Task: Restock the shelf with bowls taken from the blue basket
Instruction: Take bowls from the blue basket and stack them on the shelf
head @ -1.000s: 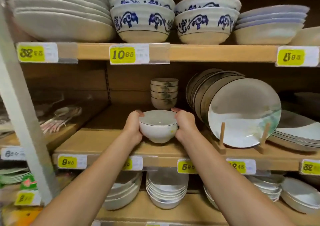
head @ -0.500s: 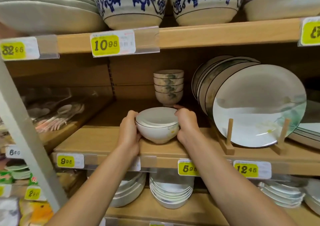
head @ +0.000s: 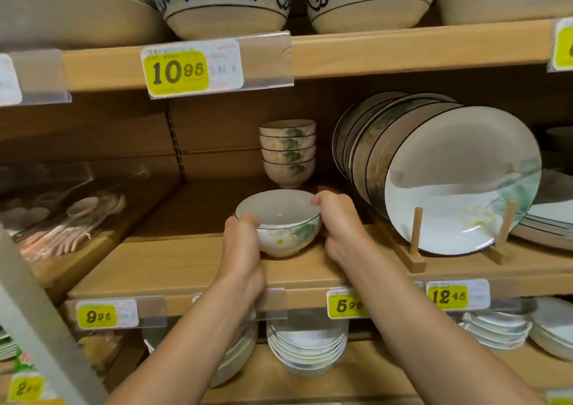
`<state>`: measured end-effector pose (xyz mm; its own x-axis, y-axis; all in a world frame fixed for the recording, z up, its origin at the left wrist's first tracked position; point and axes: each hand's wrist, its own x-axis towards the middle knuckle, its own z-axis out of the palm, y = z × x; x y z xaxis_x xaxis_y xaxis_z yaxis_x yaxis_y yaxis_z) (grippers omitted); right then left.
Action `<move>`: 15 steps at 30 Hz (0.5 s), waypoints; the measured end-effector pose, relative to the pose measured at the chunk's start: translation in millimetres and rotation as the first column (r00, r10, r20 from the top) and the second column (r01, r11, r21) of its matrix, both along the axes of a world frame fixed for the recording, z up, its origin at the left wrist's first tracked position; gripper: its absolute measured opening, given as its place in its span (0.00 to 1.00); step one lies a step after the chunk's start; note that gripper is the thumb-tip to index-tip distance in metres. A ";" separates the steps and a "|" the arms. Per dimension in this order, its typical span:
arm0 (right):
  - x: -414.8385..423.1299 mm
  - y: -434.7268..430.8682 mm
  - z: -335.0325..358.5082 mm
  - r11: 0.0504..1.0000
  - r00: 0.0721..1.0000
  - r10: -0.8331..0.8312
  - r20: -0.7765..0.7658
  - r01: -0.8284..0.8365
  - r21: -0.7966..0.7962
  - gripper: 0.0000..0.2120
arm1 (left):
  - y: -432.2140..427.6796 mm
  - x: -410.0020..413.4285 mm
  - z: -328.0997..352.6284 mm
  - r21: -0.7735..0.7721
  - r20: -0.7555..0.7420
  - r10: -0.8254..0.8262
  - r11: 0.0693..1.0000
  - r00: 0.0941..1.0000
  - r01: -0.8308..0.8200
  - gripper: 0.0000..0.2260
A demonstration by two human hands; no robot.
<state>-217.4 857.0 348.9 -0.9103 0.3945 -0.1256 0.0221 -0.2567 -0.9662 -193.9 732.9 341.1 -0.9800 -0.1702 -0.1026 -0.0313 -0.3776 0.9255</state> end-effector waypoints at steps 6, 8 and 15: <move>-2.7 1.2 8.0 0.993 0.993 0.109 0.043 -0.106 -0.055 0.15 | -7.4 -10.1 -0.4 -0.012 0.018 -0.046 0.999 0.999 0.046 0.11; 0.3 0.5 1.9 0.994 0.995 0.095 0.022 -0.094 -0.054 0.13 | -11.9 -16.8 2.9 0.053 0.043 -0.088 0.995 0.995 0.086 0.11; 8.9 10.1 2.3 0.992 0.994 0.109 -0.013 -0.109 -0.062 0.07 | -29.3 -26.6 -2.1 0.015 -0.012 -0.137 0.990 0.990 0.137 0.13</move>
<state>-208.5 867.2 351.2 -0.9488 0.2844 -0.1378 0.0439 -0.3131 -0.9487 -220.5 703.6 339.1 -0.9951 -0.0326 -0.0935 -0.0739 -0.3848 0.9200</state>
